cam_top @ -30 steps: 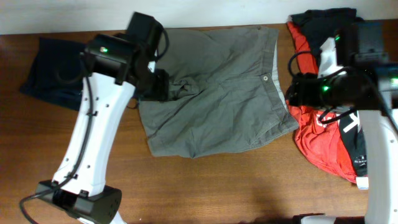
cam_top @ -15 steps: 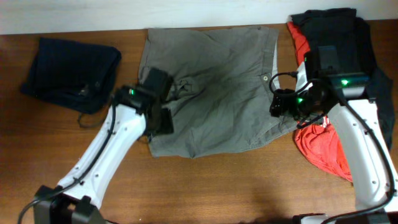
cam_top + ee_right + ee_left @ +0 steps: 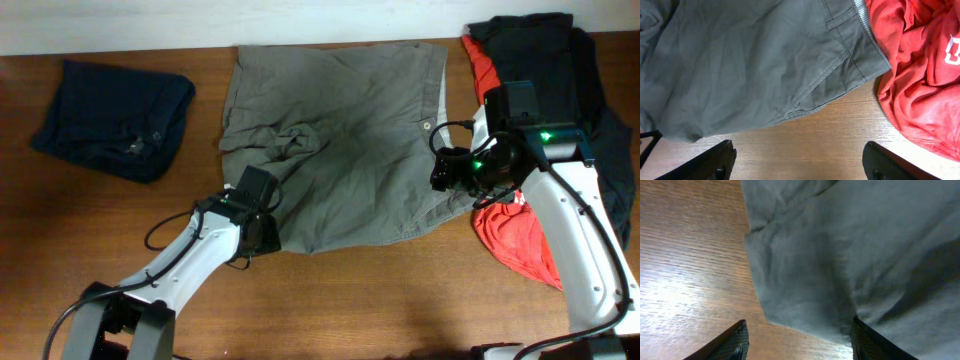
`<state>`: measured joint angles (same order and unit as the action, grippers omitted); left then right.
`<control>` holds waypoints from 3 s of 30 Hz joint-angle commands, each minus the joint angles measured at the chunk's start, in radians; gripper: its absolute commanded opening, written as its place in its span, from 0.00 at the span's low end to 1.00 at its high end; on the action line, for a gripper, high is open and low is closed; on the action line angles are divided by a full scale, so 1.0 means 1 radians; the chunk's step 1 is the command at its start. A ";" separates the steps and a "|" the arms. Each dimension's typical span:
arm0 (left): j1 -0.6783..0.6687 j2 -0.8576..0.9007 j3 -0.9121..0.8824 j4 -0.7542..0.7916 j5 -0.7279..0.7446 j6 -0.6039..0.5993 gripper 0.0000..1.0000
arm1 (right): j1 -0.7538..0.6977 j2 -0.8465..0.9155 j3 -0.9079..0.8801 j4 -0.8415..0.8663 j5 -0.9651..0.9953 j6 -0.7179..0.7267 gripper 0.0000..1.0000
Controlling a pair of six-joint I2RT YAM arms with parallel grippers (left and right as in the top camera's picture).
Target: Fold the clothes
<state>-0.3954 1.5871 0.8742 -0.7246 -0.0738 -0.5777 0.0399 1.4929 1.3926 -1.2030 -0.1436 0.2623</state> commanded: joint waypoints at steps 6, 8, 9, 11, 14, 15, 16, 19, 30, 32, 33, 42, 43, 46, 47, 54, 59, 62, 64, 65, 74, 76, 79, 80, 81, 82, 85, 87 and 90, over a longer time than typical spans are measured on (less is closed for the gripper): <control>-0.001 -0.013 -0.140 0.193 -0.001 -0.013 0.65 | -0.001 -0.015 -0.005 0.008 -0.006 0.008 0.86; -0.001 -0.013 -0.161 0.231 -0.001 -0.013 0.65 | -0.001 -0.015 -0.005 0.008 -0.006 0.008 0.86; -0.001 -0.013 -0.167 0.244 -0.001 -0.013 0.65 | -0.001 -0.015 -0.005 0.008 -0.006 0.008 0.86; -0.001 -0.013 -0.175 0.264 -0.001 -0.013 0.65 | -0.001 -0.015 -0.005 0.011 -0.006 0.008 0.86; -0.001 -0.013 -0.176 0.277 -0.002 -0.013 0.63 | -0.001 -0.015 -0.005 0.014 -0.006 0.008 0.86; -0.001 -0.013 -0.176 0.280 -0.002 -0.013 0.59 | -0.001 -0.015 -0.005 0.015 -0.006 0.008 0.86; -0.001 -0.013 -0.176 0.282 -0.003 -0.013 0.54 | -0.001 -0.015 -0.005 0.015 -0.005 0.008 0.86; 0.003 -0.018 -0.170 0.283 -0.001 0.000 0.29 | -0.001 -0.015 -0.005 0.015 -0.005 0.005 0.86; 0.171 -0.262 -0.040 0.008 -0.002 0.156 0.04 | -0.001 -0.015 -0.005 0.002 -0.002 0.005 0.86; 0.201 -0.310 -0.018 -0.035 -0.002 0.169 0.06 | -0.001 -0.014 -0.005 -0.009 -0.002 0.005 0.86; 0.214 -0.331 -0.011 -0.050 -0.002 0.169 0.08 | -0.001 -0.014 -0.005 -0.016 -0.002 0.005 0.86; 0.232 -0.386 -0.010 -0.067 -0.001 0.169 0.49 | -0.001 -0.014 -0.032 -0.093 -0.002 0.005 0.86; 0.232 -0.385 -0.010 -0.066 -0.001 0.169 0.51 | -0.001 -0.014 -0.039 -0.093 -0.002 0.005 0.86; 0.232 -0.385 -0.010 -0.053 -0.001 0.169 0.51 | -0.001 -0.014 -0.075 -0.091 -0.002 0.005 0.86; 0.232 -0.385 -0.010 -0.053 -0.001 0.169 0.51 | -0.001 -0.014 -0.084 -0.091 -0.002 0.005 0.86; 0.232 -0.371 -0.010 -0.135 0.013 0.167 0.51 | -0.001 -0.014 -0.173 -0.074 -0.002 0.022 0.86; 0.232 -0.326 -0.021 -0.182 0.065 0.160 0.50 | -0.001 -0.014 -0.286 0.029 -0.002 0.083 0.86; 0.232 -0.294 -0.037 -0.179 0.071 0.155 0.50 | -0.001 -0.014 -0.353 0.123 -0.003 0.126 0.85; 0.232 -0.262 -0.048 -0.170 0.070 0.138 0.50 | -0.001 -0.014 -0.408 0.204 -0.003 0.169 0.85; 0.232 -0.248 -0.052 -0.166 0.071 0.125 0.50 | -0.001 -0.014 -0.431 0.241 -0.005 0.186 0.84; 0.232 -0.116 -0.060 -0.141 0.072 0.092 0.50 | 0.000 -0.004 -0.564 0.481 -0.003 0.279 0.78; 0.232 -0.097 -0.060 -0.141 0.078 0.078 0.50 | 0.000 0.007 -0.583 0.508 -0.002 0.297 0.76; 0.232 -0.076 -0.060 -0.137 0.077 0.039 0.50 | 0.000 0.034 -0.599 0.543 -0.002 0.306 0.76; 0.232 -0.071 -0.061 -0.132 0.077 0.035 0.50 | 0.000 0.048 -0.599 0.552 -0.002 0.313 0.75; 0.232 -0.066 -0.061 -0.129 0.077 0.024 0.50 | 0.000 0.061 -0.599 0.562 -0.002 0.324 0.75; 0.232 -0.063 -0.062 -0.125 0.077 0.013 0.50 | 0.000 0.073 -0.599 0.574 -0.002 0.324 0.75; 0.232 -0.059 -0.066 -0.121 0.076 -0.038 0.50 | 0.000 0.113 -0.599 0.608 -0.002 0.357 0.75; 0.232 -0.059 -0.074 -0.116 0.074 -0.086 0.50 | 0.000 0.136 -0.599 0.632 -0.002 0.383 0.74; 0.232 -0.059 -0.078 -0.113 0.052 -0.152 0.50 | 0.000 0.157 -0.599 0.668 -0.002 0.409 0.74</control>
<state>-0.1669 1.5208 0.8120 -0.8406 -0.0071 -0.6273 0.0399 1.6081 0.8059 -0.5564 -0.1471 0.6170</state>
